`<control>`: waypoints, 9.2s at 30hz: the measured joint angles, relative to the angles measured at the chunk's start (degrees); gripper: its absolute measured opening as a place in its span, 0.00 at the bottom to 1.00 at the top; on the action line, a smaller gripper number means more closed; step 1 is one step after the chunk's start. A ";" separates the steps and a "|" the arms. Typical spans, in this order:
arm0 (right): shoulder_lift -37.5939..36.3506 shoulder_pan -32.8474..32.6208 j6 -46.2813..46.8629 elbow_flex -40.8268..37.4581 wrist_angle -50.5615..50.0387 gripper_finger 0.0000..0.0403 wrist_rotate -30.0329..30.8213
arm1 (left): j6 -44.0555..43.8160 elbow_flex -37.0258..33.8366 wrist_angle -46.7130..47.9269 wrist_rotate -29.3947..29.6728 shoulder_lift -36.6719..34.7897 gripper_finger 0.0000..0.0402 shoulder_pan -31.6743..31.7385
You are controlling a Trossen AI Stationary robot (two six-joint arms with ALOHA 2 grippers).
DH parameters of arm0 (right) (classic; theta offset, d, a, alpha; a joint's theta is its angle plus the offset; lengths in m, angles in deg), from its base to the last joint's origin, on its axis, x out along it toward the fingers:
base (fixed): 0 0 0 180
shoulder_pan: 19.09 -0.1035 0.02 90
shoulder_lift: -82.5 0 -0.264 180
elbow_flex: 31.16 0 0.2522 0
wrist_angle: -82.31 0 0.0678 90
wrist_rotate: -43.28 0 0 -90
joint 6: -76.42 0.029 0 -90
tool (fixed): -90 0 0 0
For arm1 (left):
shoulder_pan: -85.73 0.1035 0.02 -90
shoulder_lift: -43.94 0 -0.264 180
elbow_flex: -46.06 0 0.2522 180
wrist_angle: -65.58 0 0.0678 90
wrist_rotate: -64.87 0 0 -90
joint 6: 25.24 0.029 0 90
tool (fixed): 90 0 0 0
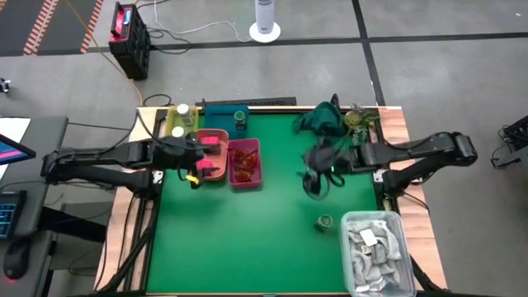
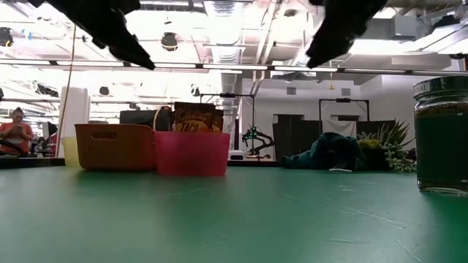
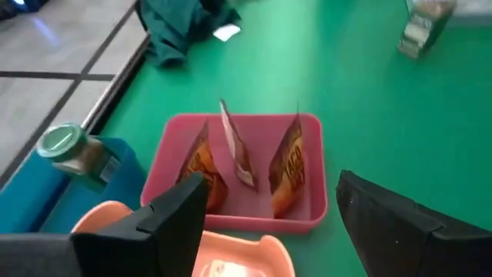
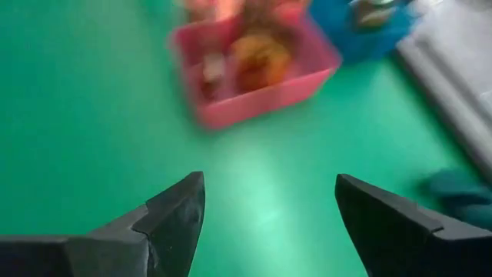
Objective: Sort spices by type
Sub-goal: Put the green seasoning bottle into the blue bin
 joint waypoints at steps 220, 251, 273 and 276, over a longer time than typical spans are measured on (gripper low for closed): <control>27.40 -3.91 -15.26 24.10 11.99 0.54 3.08 | 9.36 3.17 -45.66 -6.69 23.05 0.53 -9.50; 27.31 -3.73 -13.25 24.08 10.54 0.56 2.87 | 10.53 3.21 -49.20 -5.73 20.64 0.71 -8.36; 26.98 -3.71 -14.41 26.43 6.39 0.78 0.50 | 10.97 3.17 -47.88 -7.34 24.10 0.47 -7.34; 26.07 -3.95 -13.74 29.41 0.20 0.81 1.90 | 10.93 3.14 -43.53 -6.33 22.20 0.48 -6.17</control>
